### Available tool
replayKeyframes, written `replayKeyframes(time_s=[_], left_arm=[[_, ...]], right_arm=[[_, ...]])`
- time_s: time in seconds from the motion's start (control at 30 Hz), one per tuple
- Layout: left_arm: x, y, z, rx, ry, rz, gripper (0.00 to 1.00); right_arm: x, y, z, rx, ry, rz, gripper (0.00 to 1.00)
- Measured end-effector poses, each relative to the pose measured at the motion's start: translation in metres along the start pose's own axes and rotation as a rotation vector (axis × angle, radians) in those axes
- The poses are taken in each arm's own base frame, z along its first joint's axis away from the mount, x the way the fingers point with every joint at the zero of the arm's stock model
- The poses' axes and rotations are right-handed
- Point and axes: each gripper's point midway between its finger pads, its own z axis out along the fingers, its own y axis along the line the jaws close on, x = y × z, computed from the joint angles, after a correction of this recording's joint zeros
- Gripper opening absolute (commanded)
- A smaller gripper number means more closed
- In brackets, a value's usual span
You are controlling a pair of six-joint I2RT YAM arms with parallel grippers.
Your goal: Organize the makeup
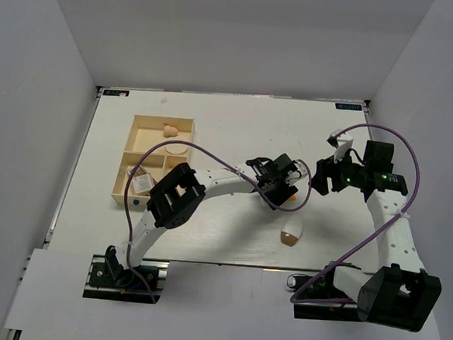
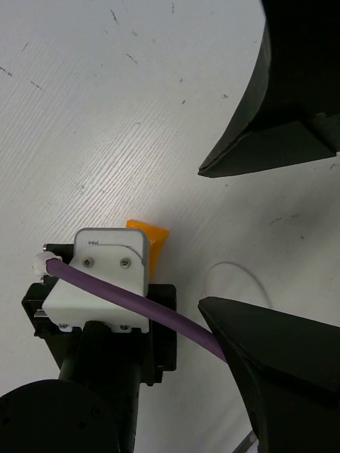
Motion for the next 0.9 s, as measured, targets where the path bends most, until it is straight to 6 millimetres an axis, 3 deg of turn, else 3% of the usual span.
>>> replayKeyframes(time_s=[0.23,0.4,0.5,0.6,0.67,0.73,0.9], left_arm=[[-0.003,0.0,0.002,-0.006,-0.013,-0.006,0.41],[0.0,0.003,0.0,-0.022,-0.044,-0.032,0.38],[0.021,0.01,-0.013,-0.038,-0.039,-0.093,0.37],[0.047,0.025,-0.04,-0.072,-0.029,-0.184,0.37],[0.055,0.042,-0.064,-0.112,-0.054,-0.26,0.38],[0.049,0.058,-0.092,-0.149,-0.121,-0.333,0.38],[0.017,0.099,-0.184,-0.259,-0.374,-0.489,0.38]], right_arm=[[0.0,-0.002,-0.001,0.005,-0.001,0.005,0.74],[-0.001,-0.001,-0.002,0.001,-0.006,0.004,0.74],[-0.001,0.0,-0.002,-0.007,-0.01,-0.002,0.74],[0.002,0.005,-0.001,-0.035,-0.007,-0.02,0.74],[0.009,0.011,0.0,-0.066,0.007,-0.033,0.74],[0.021,0.018,0.003,-0.108,0.031,-0.042,0.73],[0.058,0.035,0.009,-0.204,0.114,-0.046,0.73]])
